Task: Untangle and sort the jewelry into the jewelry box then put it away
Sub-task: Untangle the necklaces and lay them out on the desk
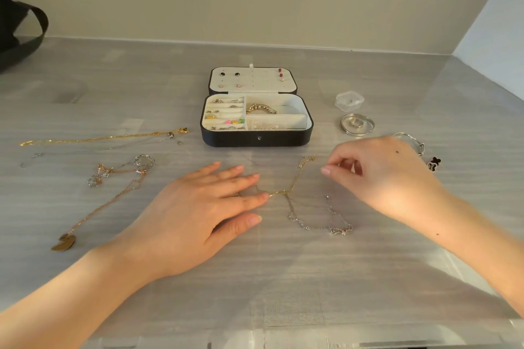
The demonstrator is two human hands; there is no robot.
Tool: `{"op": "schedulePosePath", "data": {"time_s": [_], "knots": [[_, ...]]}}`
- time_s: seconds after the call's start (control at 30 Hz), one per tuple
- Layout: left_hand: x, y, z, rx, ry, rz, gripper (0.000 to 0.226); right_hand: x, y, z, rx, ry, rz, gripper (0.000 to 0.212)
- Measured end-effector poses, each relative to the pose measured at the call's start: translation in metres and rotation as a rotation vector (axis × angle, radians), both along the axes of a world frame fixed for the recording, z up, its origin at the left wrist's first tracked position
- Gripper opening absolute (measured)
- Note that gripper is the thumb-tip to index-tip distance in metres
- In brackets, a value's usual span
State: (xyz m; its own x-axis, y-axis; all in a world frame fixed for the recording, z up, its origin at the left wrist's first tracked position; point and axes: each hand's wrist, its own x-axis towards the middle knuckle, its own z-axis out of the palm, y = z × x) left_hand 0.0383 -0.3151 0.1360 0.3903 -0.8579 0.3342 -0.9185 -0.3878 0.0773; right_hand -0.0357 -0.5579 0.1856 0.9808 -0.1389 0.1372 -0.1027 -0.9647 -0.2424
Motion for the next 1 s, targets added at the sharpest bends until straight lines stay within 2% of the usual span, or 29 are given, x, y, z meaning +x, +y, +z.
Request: {"op": "schedulePosePath", "data": {"time_s": [0.13, 0.23, 0.37, 0.6, 0.8, 1.0], "knots": [[-0.001, -0.003, 0.006, -0.070, -0.056, 0.009, 0.039, 0.011, 0.004, -0.002, -0.005, -0.067, 0.095, 0.009], [-0.005, -0.010, 0.010, -0.110, -0.079, 0.017, 0.035, 0.007, 0.007, 0.001, 0.071, 0.004, 0.180, 0.008], [-0.013, -0.023, 0.009, 0.008, -0.070, 0.033, 0.041, 0.000, 0.010, 0.001, 0.033, 0.120, 0.215, 0.006], [-0.008, -0.035, 0.011, 0.100, -0.075, 0.017, 0.041, 0.003, 0.012, -0.009, -0.019, 0.122, 0.217, 0.007], [-0.001, -0.039, 0.012, 0.109, -0.076, 0.022, 0.044, 0.008, 0.006, -0.004, 0.337, 0.034, 0.100, 0.021], [0.006, -0.035, 0.004, 0.103, -0.058, -0.062, 0.045, 0.018, -0.006, 0.002, 0.819, 0.126, 0.079, 0.020]]}}
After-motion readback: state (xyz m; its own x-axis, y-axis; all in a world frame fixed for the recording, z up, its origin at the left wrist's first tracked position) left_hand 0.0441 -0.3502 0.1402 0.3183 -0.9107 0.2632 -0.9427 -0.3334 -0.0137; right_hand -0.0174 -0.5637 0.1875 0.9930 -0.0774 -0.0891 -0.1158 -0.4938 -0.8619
